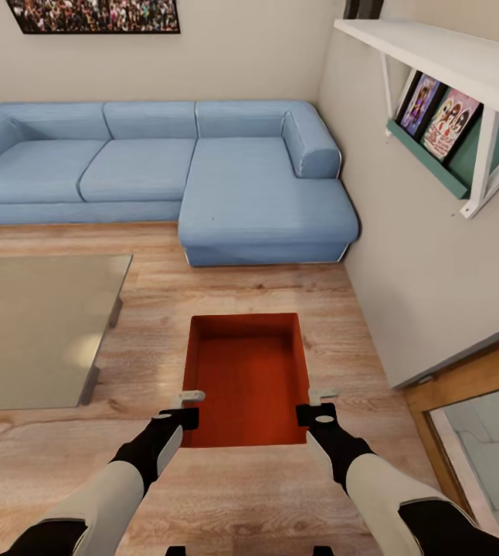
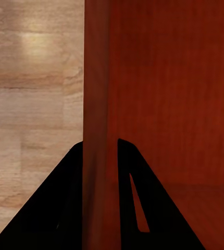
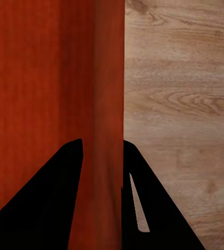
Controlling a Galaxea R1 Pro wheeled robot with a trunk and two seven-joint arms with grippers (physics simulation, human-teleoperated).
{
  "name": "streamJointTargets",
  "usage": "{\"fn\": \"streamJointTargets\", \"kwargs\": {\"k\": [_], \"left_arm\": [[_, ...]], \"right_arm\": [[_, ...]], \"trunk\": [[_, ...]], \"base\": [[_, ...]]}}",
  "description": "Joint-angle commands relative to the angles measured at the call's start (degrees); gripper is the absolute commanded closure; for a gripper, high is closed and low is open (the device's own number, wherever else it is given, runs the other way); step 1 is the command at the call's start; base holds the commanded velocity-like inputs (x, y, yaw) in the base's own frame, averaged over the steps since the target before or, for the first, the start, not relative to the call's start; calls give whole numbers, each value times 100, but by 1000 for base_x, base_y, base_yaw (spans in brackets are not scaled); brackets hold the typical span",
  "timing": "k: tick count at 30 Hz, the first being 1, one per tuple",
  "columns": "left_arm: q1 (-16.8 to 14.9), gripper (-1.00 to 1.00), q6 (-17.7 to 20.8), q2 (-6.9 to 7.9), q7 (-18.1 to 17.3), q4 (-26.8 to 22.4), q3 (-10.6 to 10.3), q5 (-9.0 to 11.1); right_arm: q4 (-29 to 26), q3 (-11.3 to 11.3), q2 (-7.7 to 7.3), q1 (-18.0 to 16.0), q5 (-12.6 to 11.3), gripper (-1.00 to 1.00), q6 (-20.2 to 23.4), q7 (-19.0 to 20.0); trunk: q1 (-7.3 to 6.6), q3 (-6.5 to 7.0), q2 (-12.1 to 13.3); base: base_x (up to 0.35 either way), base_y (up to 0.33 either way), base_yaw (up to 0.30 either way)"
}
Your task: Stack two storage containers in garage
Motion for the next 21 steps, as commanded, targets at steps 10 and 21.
{"fn": "streamJointTargets", "kwargs": {"k": [10,21], "left_arm": [[-3,100,11,6,24,-75,-28,14],[-3,100,11,11,24,-76,-28,14]], "right_arm": [[24,107,-60,0,-85,100,34,-18],[24,107,-60,0,-85,100,34,-20]], "trunk": [[-219,264,398],[-460,559,839]], "base": [[0,0,0],[0,0,0]]}}
